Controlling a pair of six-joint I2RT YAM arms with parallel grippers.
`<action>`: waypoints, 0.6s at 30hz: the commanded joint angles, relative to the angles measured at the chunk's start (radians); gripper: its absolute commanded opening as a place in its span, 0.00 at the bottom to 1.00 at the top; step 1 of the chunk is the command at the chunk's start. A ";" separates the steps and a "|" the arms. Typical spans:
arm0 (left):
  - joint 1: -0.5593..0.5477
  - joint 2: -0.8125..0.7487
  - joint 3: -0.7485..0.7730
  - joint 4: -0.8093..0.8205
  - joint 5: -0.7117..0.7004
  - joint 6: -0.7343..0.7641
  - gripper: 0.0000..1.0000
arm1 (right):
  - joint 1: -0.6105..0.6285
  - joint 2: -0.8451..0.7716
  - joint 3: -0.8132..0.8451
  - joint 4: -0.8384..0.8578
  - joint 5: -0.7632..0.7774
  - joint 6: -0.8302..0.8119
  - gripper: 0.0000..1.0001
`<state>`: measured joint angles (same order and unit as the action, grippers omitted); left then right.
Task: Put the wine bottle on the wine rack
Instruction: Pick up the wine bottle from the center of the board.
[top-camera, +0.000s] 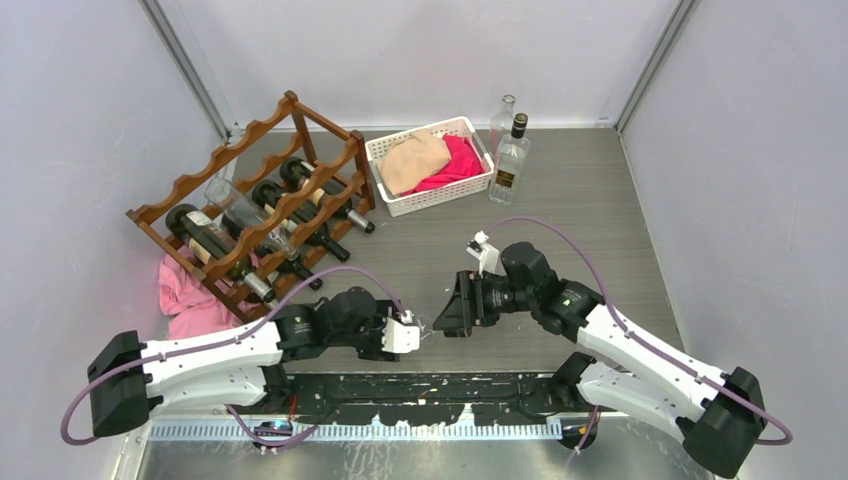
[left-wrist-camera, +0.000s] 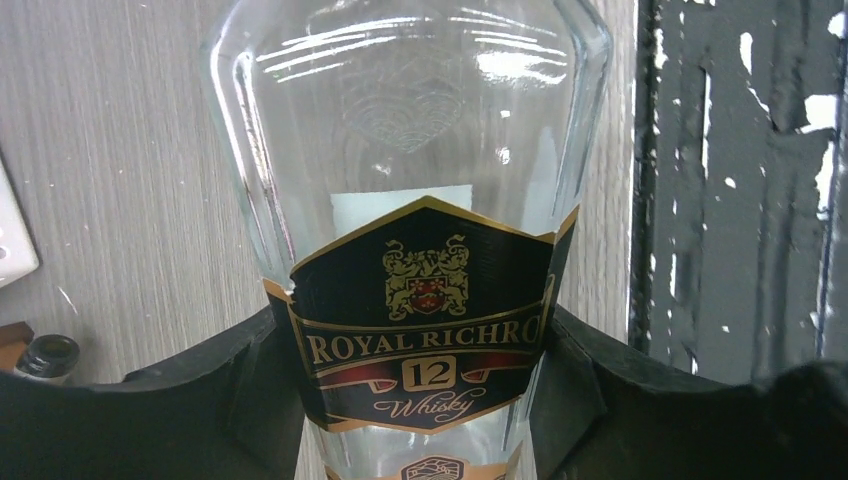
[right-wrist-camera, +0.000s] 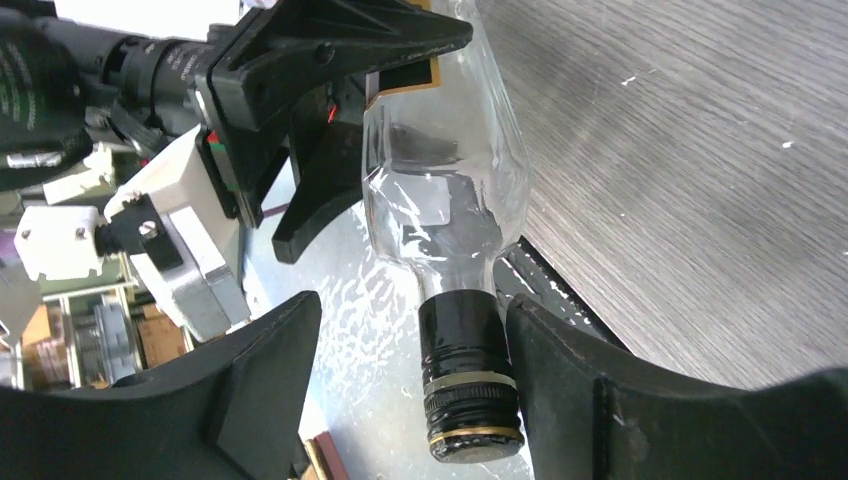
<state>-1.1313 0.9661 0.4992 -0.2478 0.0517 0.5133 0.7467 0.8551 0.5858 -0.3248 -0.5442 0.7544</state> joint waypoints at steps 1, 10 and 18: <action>0.055 -0.063 0.107 -0.106 0.132 0.098 0.00 | 0.003 0.060 0.104 -0.090 -0.119 -0.142 0.74; 0.097 -0.004 0.196 -0.231 0.235 0.187 0.00 | 0.004 0.229 0.201 -0.245 -0.249 -0.306 0.73; 0.112 0.038 0.232 -0.243 0.266 0.215 0.00 | 0.013 0.349 0.244 -0.249 -0.297 -0.343 0.60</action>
<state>-1.0317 1.0145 0.6495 -0.5499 0.2657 0.6903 0.7475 1.1706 0.7769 -0.5636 -0.7837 0.4534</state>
